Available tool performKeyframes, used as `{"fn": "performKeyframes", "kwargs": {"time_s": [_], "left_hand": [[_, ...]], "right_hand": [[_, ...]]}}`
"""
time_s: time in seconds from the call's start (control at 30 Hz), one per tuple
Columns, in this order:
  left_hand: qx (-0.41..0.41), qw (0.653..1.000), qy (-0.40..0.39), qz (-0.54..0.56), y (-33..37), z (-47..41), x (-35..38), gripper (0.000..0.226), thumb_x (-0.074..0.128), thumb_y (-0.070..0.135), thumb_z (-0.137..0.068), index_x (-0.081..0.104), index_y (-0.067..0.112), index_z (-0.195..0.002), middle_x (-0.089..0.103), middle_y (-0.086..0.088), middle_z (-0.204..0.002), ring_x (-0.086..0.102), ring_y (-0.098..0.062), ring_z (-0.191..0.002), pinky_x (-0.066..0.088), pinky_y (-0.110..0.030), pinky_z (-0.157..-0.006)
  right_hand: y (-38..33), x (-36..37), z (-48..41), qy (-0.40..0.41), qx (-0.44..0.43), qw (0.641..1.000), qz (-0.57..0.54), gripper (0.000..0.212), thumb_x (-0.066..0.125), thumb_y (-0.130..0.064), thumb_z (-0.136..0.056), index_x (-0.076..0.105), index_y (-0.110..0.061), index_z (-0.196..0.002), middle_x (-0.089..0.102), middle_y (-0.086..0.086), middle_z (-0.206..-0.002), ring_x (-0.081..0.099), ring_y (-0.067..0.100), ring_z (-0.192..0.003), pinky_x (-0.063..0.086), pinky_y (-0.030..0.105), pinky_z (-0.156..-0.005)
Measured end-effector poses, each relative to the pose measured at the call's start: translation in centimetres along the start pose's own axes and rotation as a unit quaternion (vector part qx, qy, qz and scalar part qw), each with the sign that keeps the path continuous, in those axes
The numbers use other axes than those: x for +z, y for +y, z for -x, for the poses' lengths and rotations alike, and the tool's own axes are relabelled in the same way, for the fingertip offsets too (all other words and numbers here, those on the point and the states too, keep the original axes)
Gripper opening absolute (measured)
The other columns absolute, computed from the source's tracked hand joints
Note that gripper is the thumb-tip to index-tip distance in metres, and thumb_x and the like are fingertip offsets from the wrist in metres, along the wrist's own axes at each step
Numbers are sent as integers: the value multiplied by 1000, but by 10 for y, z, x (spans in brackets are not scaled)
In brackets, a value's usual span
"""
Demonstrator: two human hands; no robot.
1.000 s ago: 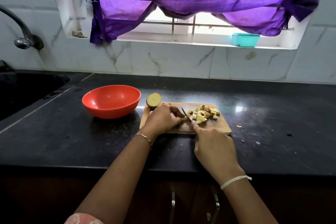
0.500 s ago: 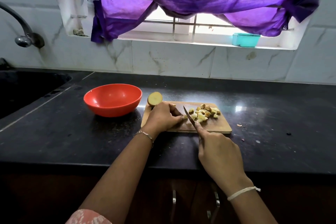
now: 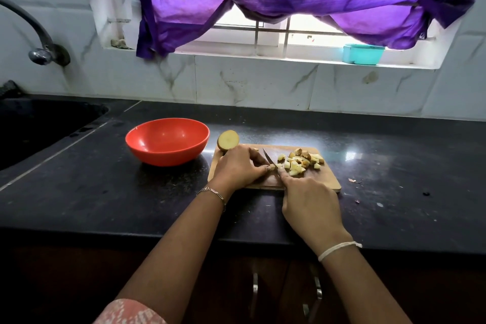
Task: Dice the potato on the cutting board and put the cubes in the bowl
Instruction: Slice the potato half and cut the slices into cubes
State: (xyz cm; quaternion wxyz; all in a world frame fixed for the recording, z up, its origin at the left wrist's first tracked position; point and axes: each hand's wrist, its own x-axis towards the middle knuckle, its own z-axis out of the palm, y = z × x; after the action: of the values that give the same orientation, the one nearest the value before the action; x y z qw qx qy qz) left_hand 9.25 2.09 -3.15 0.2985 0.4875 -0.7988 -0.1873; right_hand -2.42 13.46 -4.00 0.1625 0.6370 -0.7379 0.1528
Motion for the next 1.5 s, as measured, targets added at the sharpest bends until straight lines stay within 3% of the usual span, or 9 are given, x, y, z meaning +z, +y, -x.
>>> {"fn": "performKeyframes", "kwargs": {"time_s": [0.17,0.4,0.5,0.6,0.73,0.93,1.1,1.33,1.5], "left_hand": [[0,1000,20,-16,3,2,1,18,72,43,-81,77,28,-89,71,14,-105,58,-2,-90,29,-15,-71],[2,1000,14,-14,3,1,2,13,73,39,-82,76,28,-85,71,13,-103,61,-5,-100,36,-19,-77],[1,1000,2,1,2,-1,2,10,73,37,-81,76,27,-84,71,11,-102,62,-7,-95,45,-24,-81],[0,1000,-4,0,1,-2,3,11,73,38,-81,76,27,-84,69,14,-97,59,-5,-86,43,-23,-80],[1,1000,-13,12,-2,-5,6,10,75,39,-79,76,29,-80,72,16,-94,63,-5,-89,52,-31,-85],[3,1000,5,15,-3,-4,7,11,76,37,-79,75,26,-79,71,13,-91,60,-5,-83,44,-21,-74],[1,1000,2,21,-3,-5,7,9,75,33,-78,72,28,-71,70,12,-85,63,-6,-86,50,-26,-78],[-1,1000,-2,14,1,-1,4,10,73,32,-79,69,30,-70,64,15,-85,59,-5,-78,43,-21,-69],[-11,1000,-6,16,2,0,3,12,74,35,-78,68,31,-69,71,15,-84,55,0,-69,39,-19,-65]], "right_hand": [[2,-1,14,18,45,998,-49,58,42,-25,-97,23,-36,-151,63,2,-106,63,21,-96,47,32,-71],[0,-3,23,9,28,999,-22,59,40,-22,-98,20,-37,-151,65,1,-105,63,20,-95,47,31,-71],[-1,-3,19,9,11,1000,-5,58,41,-21,-99,22,-34,-151,65,0,-107,62,19,-96,46,30,-71],[-2,-2,10,11,-17,1000,8,58,41,-18,-98,24,-31,-151,64,0,-108,62,20,-96,46,31,-72],[0,-1,-2,0,-12,1000,5,57,42,-18,-96,29,-32,-150,63,2,-110,61,21,-99,46,31,-74],[-1,0,8,22,34,998,-55,57,42,-21,-97,26,-36,-150,61,3,-106,62,22,-95,47,32,-70],[-3,-4,22,16,28,999,-43,57,40,-26,-99,20,-41,-150,65,1,-106,63,21,-97,47,31,-72],[-10,-5,21,-3,10,1000,24,58,36,-16,-100,18,-31,-153,64,0,-111,63,21,-100,46,31,-71],[-21,-10,13,-13,-20,999,41,54,30,-6,-101,22,-18,-152,61,4,-119,63,22,-102,49,32,-74]]}}
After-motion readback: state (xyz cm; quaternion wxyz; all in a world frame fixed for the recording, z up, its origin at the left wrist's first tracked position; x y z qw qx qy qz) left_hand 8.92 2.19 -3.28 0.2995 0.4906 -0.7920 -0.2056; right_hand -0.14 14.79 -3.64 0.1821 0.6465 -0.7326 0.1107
